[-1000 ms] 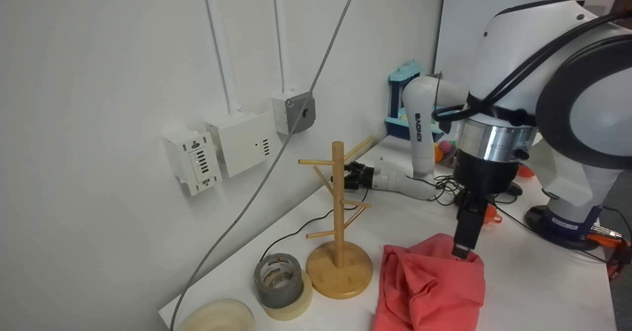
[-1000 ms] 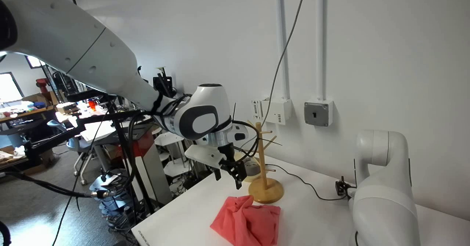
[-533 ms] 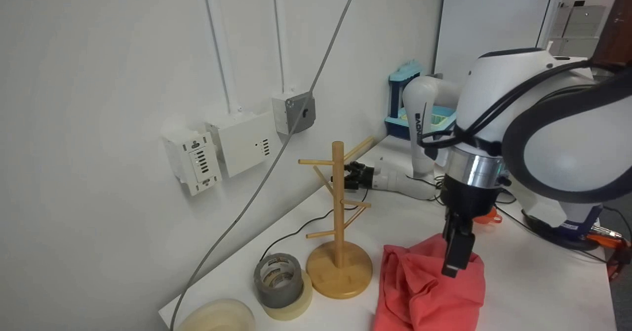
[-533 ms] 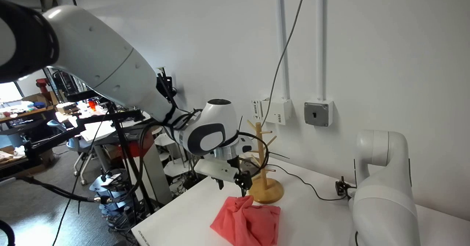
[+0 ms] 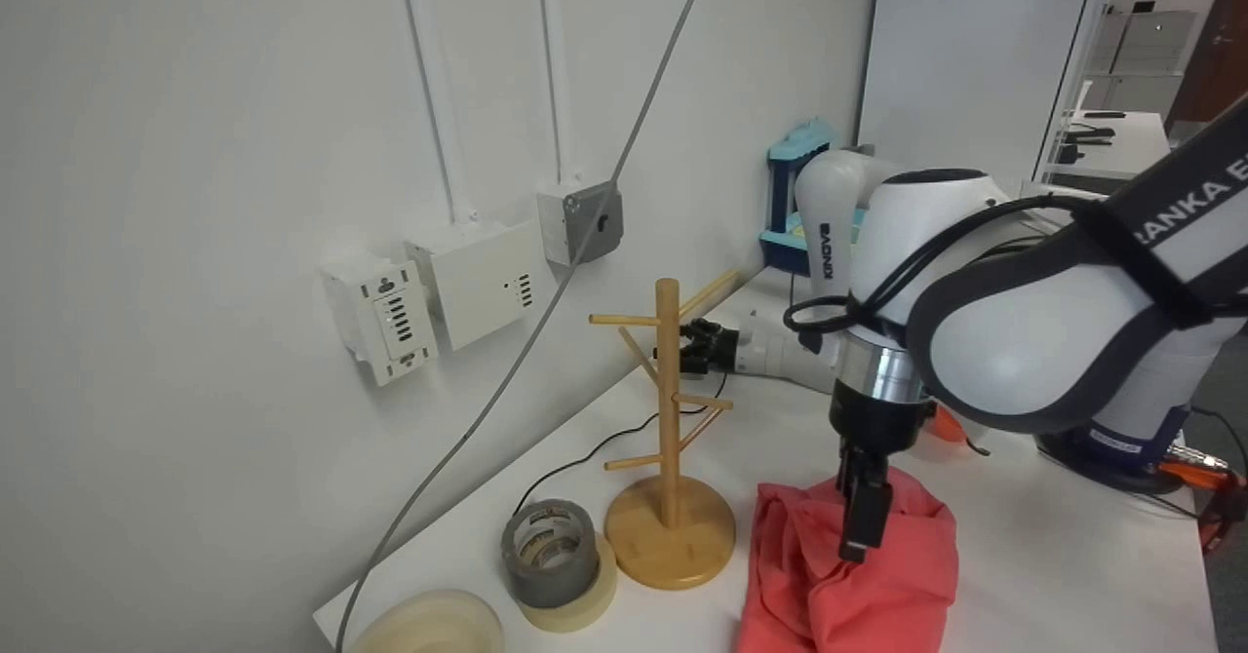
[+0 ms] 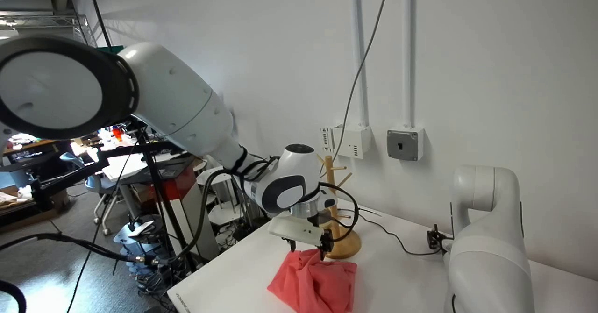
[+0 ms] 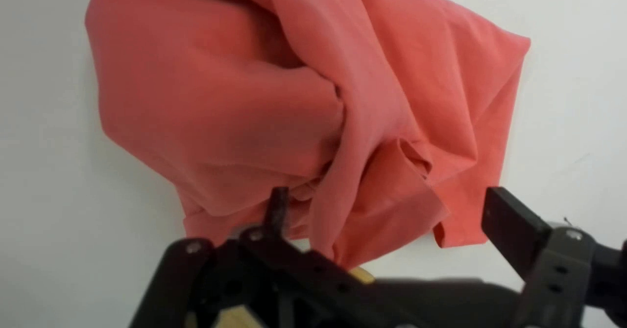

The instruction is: Unfold the orange piece of clothing

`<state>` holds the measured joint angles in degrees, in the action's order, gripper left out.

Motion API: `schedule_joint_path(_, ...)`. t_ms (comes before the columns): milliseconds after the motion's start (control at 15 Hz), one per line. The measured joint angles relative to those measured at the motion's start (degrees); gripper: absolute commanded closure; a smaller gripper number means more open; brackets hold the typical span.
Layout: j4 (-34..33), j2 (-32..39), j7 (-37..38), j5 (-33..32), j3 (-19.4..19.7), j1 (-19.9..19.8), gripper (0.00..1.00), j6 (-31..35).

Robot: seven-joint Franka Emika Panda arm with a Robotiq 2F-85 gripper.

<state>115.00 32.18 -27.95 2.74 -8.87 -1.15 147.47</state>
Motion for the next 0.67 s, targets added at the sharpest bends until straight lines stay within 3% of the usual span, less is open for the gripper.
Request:
schedule_joint_path(67,-1.2,1.2,-0.1,-0.3,0.0,0.0,0.01,0.0)
schedule_joint_path(200,-3.2,3.2,-0.1,-0.4,-0.1,0.0,0.26,0.0)
schedule_joint_path(267,-4.1,4.2,-0.1,-0.4,-0.2,0.0,0.29,0.0)
schedule_joint_path(667,-6.9,7.2,-0.1,-0.7,-0.5,-0.1,0.76,0.0)
